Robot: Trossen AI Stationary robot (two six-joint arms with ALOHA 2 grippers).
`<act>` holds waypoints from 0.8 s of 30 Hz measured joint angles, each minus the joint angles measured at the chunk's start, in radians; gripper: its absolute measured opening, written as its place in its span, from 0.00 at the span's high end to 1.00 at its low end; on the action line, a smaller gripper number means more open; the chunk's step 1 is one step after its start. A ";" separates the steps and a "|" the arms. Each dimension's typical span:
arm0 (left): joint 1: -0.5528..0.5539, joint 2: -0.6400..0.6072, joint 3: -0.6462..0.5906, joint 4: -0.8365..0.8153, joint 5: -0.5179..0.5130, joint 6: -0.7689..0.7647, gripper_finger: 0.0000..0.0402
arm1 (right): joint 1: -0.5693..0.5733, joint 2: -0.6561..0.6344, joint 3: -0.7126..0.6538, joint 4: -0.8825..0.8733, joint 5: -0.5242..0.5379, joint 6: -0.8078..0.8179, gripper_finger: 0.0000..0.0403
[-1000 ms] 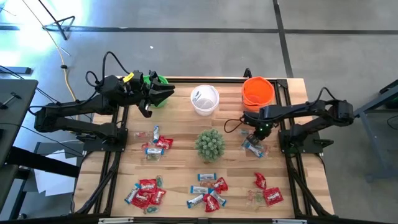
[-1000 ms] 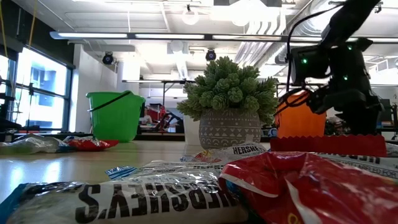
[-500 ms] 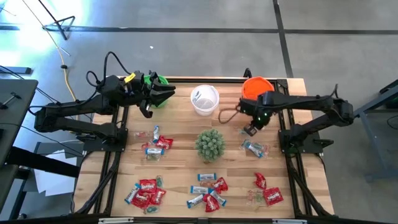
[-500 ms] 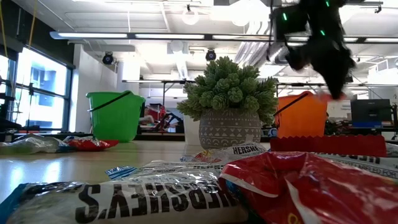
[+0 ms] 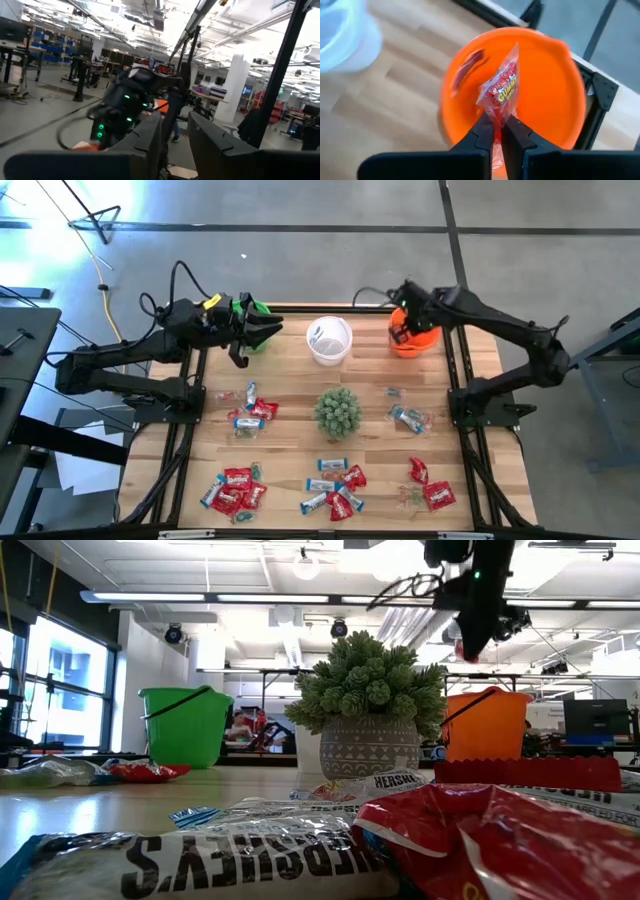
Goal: Sort candy
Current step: Put the transparent candy into the orange bucket
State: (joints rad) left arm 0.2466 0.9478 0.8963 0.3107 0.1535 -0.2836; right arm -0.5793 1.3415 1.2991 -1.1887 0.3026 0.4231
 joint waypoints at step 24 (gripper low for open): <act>0.068 -0.178 0.000 -0.144 0.177 0.000 0.80 | -0.049 0.000 -0.053 -0.053 -0.485 0.095 0.60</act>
State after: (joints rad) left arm 0.3149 0.7703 0.8964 0.1667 0.3303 -0.2839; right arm -0.6286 1.3418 1.2461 -1.2413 -0.1828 0.5181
